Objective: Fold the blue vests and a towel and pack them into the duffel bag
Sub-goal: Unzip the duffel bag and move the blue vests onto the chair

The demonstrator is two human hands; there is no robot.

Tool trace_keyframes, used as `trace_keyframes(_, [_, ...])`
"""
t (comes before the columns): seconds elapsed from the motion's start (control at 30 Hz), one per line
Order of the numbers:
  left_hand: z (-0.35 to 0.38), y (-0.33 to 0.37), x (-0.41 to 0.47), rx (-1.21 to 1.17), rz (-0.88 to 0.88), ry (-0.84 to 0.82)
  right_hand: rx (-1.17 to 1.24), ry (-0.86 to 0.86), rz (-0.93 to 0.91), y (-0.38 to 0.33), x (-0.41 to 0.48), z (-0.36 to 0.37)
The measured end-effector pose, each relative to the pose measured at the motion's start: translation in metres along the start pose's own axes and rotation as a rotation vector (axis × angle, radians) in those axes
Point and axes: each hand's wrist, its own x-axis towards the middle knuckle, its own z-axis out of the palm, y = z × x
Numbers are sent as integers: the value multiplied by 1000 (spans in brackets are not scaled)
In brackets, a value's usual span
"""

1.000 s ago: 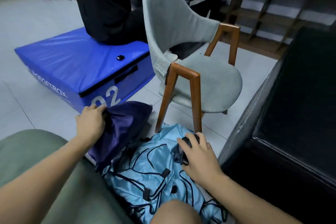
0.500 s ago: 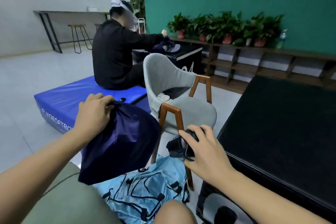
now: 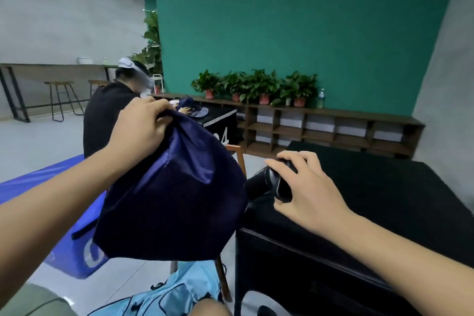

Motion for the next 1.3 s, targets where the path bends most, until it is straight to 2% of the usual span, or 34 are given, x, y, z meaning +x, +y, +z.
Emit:
trace_keyframes(0.4, [50, 178, 108, -173, 154, 36, -227, 13, 236, 158, -68, -108])
trace_keyframes(0.77, [110, 298, 192, -231, 166, 73, -315, -33, 411, 265, -127, -150])
trace_keyframes(0.97, [155, 360, 188, -379, 176, 34, -341, -38, 514, 308, -143, -159])
trace_keyframes(1.07, [179, 392, 162, -494, 242, -83, -372, -62, 571, 331, -154, -161])
trace_keyframes(1.3, [219, 444, 93, -768, 312, -644, -401, -124, 700, 388, -174, -158])
